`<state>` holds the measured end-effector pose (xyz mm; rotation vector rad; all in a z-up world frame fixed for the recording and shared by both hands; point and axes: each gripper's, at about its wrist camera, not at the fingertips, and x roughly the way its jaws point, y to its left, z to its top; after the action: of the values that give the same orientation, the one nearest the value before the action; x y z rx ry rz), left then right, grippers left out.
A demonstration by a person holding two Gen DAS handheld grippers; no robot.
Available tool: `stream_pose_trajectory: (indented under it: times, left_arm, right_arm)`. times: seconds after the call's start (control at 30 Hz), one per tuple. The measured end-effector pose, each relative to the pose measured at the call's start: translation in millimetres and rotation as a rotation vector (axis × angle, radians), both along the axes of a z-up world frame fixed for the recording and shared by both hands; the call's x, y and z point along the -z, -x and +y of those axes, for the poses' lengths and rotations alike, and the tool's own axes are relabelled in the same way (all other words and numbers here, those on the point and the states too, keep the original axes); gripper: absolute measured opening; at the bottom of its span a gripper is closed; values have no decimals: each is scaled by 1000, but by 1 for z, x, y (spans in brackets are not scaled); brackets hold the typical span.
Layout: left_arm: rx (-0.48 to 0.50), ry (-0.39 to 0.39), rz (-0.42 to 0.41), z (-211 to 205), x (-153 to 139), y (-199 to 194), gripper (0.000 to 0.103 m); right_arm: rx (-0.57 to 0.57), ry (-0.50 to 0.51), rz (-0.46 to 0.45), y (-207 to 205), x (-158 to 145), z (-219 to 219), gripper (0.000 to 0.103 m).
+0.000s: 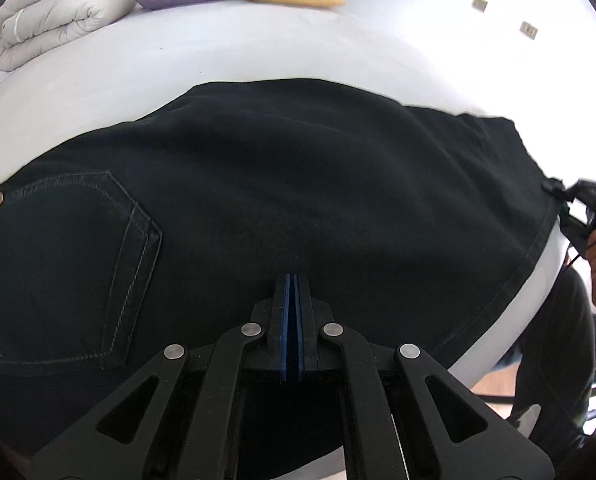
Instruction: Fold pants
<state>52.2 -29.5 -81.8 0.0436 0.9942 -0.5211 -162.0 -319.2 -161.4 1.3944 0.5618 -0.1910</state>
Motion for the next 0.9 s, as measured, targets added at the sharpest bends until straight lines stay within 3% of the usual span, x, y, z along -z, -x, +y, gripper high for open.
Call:
stream_pose_trajectory:
  times: [0.1, 0.13, 0.2, 0.27, 0.33, 0.43, 0.53, 0.63, 0.7, 0.77, 0.8, 0.83, 0.9]
  left_arm:
    - [-29, 66, 36, 14, 0, -4, 2]
    - [-31, 70, 37, 14, -1, -5, 2]
    - [-43, 70, 30, 21, -7, -3, 2]
    - [-54, 88, 11, 30, -15, 3, 2]
    - [-60, 102, -1, 30, -22, 3, 2]
    - [-66, 96, -14, 29, -33, -15, 2]
    - [-54, 71, -24, 24, -49, -31, 2]
    - [-43, 20, -21, 17, -50, -62, 2]
    - [-55, -2, 7, 18, -42, -80, 2]
    - [-76, -13, 49, 23, -27, -96, 2]
    - [-77, 17, 57, 33, -22, -101, 2]
    - [-81, 58, 65, 47, -19, -104, 2]
    - [-97, 66, 57, 59, -19, -107, 2]
  right_arm:
    - [50, -41, -42, 30, 5, -25, 6]
    - [88, -16, -34, 40, 0, -28, 8]
    - [178, 72, 28, 59, -17, -36, 26]
    - [215, 153, 38, 65, -40, -34, 29]
    - [129, 224, -9, 48, -64, -19, 29]
    - [-161, 251, -91, -14, -84, 42, 29]
    - [-416, 208, -123, -75, -80, 113, 29]
    - [-578, 150, -87, -129, -60, 166, 29]
    - [-661, 111, -35, -157, -41, 187, 28]
    - [-698, 143, -6, -175, -26, 197, 27]
    - [-697, 157, 17, -177, -20, 193, 8]
    - [-672, 138, 33, -178, -12, 182, 0]
    - [-584, 96, 18, -166, -2, 155, 0]
